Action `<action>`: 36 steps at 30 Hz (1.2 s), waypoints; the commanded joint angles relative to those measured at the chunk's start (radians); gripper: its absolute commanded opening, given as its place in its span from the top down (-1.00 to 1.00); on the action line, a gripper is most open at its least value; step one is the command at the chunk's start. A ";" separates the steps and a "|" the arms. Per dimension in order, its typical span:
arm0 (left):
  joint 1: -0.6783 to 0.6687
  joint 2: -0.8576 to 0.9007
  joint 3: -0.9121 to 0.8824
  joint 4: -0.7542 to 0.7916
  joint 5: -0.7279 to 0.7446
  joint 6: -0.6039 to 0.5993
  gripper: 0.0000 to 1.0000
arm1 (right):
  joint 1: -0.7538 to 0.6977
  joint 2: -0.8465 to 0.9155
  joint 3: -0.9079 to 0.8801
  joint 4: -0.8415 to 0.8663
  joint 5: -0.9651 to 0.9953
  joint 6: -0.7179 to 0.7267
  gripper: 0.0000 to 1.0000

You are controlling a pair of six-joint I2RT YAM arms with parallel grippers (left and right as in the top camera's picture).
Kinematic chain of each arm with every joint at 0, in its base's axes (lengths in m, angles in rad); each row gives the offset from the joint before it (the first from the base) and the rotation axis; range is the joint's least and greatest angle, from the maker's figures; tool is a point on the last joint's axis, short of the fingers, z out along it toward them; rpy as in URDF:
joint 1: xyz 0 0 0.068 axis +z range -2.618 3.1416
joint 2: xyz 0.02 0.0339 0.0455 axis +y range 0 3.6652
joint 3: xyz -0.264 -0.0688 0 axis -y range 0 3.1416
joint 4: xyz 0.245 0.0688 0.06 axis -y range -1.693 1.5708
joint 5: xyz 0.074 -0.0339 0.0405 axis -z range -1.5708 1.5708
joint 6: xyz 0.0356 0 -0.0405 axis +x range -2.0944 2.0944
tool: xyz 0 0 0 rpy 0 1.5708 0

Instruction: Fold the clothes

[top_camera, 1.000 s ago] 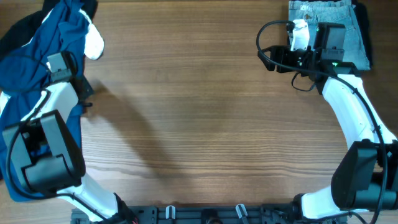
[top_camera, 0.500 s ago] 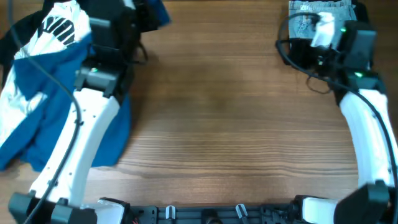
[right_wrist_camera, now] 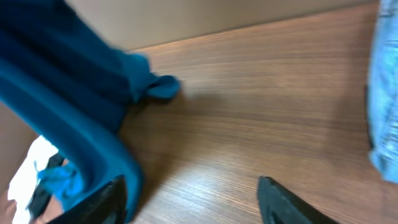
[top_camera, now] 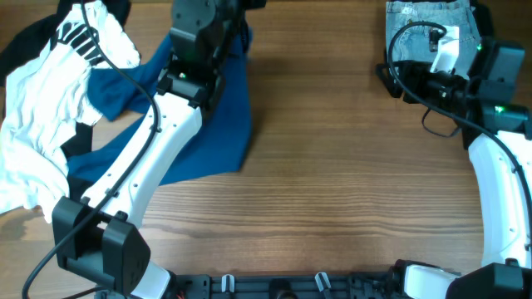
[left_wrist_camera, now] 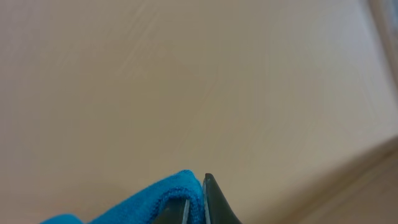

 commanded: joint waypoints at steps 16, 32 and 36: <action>-0.009 -0.027 0.257 0.021 -0.042 -0.032 0.92 | 0.198 0.279 0.004 0.204 -0.371 -0.121 -0.40; -0.017 -0.077 0.261 0.019 -0.041 -0.077 0.92 | 0.323 0.472 0.004 0.566 -0.253 0.119 -0.40; -0.017 -0.105 0.261 0.019 -0.033 -0.077 0.92 | 0.337 0.529 0.004 0.612 -0.228 0.176 -0.40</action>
